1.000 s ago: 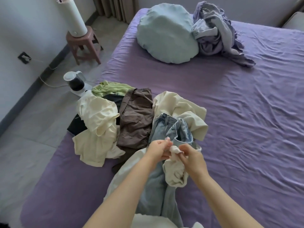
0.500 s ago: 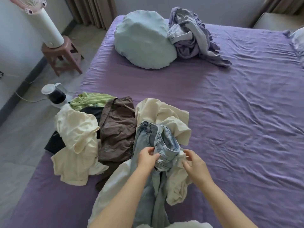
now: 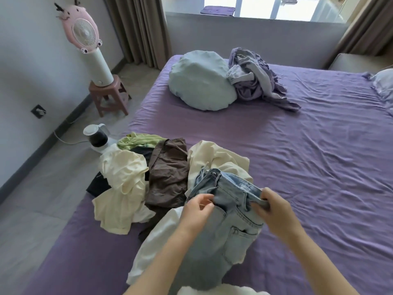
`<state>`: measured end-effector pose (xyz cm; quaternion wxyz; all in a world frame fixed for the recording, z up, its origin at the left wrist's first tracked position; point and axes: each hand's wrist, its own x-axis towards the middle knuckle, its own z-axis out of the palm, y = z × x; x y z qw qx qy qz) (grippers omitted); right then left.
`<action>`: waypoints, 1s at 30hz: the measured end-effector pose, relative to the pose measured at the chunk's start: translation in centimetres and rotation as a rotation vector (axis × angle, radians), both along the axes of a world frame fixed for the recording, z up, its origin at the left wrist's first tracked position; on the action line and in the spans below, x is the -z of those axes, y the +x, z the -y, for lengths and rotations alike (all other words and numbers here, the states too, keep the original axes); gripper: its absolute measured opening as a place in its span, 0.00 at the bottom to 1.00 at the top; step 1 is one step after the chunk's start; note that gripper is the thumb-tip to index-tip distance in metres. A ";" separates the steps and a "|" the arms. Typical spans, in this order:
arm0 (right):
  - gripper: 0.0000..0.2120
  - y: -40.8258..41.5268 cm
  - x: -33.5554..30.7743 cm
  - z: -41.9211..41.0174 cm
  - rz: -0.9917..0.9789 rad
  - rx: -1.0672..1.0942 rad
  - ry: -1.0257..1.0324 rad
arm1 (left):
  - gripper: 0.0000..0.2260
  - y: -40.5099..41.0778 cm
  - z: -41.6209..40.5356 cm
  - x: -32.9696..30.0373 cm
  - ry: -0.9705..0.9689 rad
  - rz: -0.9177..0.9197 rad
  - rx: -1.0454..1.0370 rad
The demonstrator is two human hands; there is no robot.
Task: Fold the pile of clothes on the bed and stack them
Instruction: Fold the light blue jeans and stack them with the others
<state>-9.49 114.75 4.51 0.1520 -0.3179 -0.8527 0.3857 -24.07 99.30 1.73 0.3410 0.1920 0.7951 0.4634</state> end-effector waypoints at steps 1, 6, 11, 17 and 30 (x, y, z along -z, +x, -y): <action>0.21 0.6 -1.2 -0.2 -0.016 -0.017 0.021 | 0.11 -0.7 -0.5 -1.5 0.032 -0.077 0.050; 0.23 3.2 -6.9 -0.1 -0.058 -0.166 -0.027 | 0.16 -0.5 -5.2 -9.7 0.266 -0.339 0.458; 0.23 6.9 -11.0 0.9 -0.182 -0.187 0.023 | 0.15 3.1 -8.4 -15.7 0.130 -0.083 0.875; 0.19 13.3 -14.3 0.3 -0.326 -0.022 -0.046 | 0.14 5.4 -8.4 -17.5 -0.016 -0.338 0.998; 0.19 25.6 -20.5 -4.3 -0.109 -0.076 0.266 | 0.19 13.7 -7.9 -22.7 0.004 -0.578 0.896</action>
